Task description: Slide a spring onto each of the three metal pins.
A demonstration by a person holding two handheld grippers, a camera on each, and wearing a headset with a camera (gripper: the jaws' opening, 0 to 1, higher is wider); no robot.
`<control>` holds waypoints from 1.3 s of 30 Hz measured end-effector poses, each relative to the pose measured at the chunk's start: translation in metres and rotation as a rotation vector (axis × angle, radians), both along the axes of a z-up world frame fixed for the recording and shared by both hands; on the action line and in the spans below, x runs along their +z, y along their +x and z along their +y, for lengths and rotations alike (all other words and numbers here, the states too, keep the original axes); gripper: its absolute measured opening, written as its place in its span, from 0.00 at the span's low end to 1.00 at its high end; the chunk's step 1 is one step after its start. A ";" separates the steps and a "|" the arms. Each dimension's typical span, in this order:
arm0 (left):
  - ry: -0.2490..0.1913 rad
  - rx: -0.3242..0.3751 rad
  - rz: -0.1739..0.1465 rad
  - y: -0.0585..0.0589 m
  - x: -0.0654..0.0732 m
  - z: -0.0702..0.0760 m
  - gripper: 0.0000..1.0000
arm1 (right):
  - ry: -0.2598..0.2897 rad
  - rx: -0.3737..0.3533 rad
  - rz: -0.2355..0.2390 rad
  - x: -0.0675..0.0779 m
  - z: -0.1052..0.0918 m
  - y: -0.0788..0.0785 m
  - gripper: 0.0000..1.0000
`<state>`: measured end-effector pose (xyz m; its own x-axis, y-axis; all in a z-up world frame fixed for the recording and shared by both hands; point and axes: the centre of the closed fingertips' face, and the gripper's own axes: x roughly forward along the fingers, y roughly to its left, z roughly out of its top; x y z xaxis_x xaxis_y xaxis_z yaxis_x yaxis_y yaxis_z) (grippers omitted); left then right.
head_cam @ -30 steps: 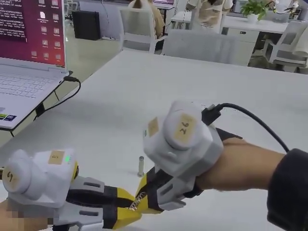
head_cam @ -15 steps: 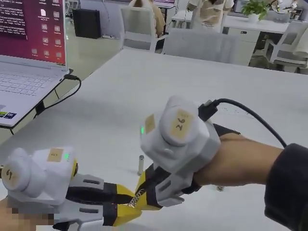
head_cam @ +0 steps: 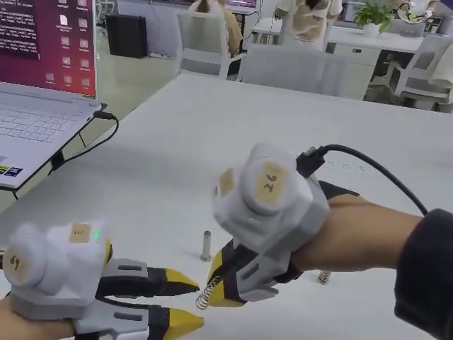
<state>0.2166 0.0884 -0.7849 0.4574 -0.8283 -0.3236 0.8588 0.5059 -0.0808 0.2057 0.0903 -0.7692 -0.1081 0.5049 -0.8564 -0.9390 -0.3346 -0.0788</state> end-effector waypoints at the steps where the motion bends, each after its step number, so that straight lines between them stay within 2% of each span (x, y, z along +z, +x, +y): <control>1: -0.001 0.001 0.001 0.000 0.000 0.000 0.21 | 0.000 -0.002 -0.002 0.000 0.000 0.001 0.08; 7: 0.001 0.038 -0.002 0.004 -0.002 0.006 0.32 | -0.004 -0.013 -0.003 0.001 -0.003 0.003 0.08; 11: 0.007 0.069 0.004 0.008 -0.005 0.010 0.41 | -0.009 -0.018 -0.008 0.001 -0.005 0.005 0.08; 16: 0.007 0.096 0.010 0.010 -0.007 0.014 0.47 | -0.010 -0.027 -0.013 0.002 -0.008 0.009 0.08; 24: 0.006 0.123 0.016 0.013 -0.009 0.018 0.56 | -0.008 -0.040 -0.026 0.008 -0.011 0.018 0.08; 39: 0.000 0.152 0.025 0.013 -0.010 0.020 0.66 | -0.012 -0.081 -0.069 0.027 -0.018 0.049 0.08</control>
